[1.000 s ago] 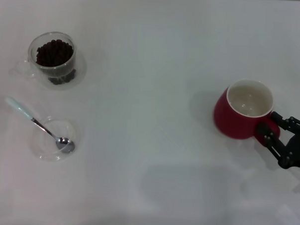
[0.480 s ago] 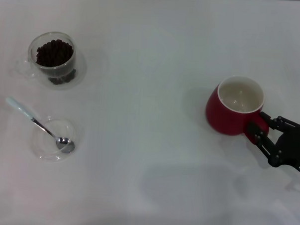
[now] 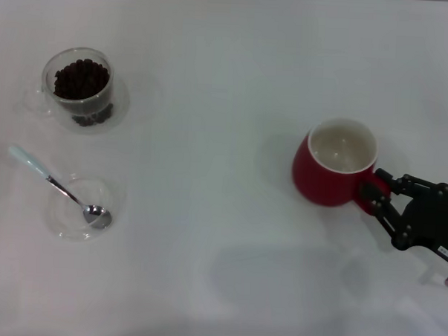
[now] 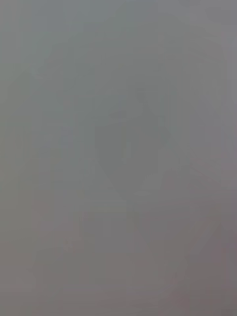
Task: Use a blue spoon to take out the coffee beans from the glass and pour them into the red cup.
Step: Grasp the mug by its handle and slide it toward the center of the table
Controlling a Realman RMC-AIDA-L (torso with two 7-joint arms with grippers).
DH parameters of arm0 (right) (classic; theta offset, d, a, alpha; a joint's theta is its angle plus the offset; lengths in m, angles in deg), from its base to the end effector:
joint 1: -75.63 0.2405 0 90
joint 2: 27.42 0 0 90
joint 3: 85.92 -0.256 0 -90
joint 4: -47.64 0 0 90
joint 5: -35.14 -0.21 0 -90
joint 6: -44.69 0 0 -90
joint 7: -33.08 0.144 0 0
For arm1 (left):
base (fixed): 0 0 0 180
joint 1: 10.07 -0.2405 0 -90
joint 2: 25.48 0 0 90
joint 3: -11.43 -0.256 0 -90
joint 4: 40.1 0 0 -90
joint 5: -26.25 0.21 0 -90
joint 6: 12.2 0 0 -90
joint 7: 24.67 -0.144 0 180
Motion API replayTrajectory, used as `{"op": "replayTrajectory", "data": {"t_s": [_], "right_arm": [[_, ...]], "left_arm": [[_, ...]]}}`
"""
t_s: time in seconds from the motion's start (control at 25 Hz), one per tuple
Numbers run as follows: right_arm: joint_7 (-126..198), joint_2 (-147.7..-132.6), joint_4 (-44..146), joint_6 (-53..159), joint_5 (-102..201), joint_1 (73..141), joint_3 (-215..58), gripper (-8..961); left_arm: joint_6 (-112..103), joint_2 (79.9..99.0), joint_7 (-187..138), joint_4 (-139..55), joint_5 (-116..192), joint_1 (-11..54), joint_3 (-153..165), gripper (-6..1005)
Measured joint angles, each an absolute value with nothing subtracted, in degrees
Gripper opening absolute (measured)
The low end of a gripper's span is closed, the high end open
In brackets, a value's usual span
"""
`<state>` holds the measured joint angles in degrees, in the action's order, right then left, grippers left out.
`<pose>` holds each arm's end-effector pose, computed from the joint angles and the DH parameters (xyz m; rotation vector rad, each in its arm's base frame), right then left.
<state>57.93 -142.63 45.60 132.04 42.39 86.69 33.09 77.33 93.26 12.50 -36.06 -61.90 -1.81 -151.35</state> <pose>0.3692 0.1834 -0.0365 -2.2033 0.5733 0.7371 -0.4108 0.1955 0.0619 -1.1969 -0.7293 -0.9244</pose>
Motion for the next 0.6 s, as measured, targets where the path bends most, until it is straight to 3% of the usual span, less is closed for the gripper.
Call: {"op": "replayTrajectory", "data": {"t_s": [0.6], "right_arm": [[61.0, -142.63, 55.1, 127.4, 47.3, 87.0, 37.4, 221]], "left_arm": [[77.3, 93.17, 12.5, -36.1, -61.3, -1.7, -151.3, 862]]}}
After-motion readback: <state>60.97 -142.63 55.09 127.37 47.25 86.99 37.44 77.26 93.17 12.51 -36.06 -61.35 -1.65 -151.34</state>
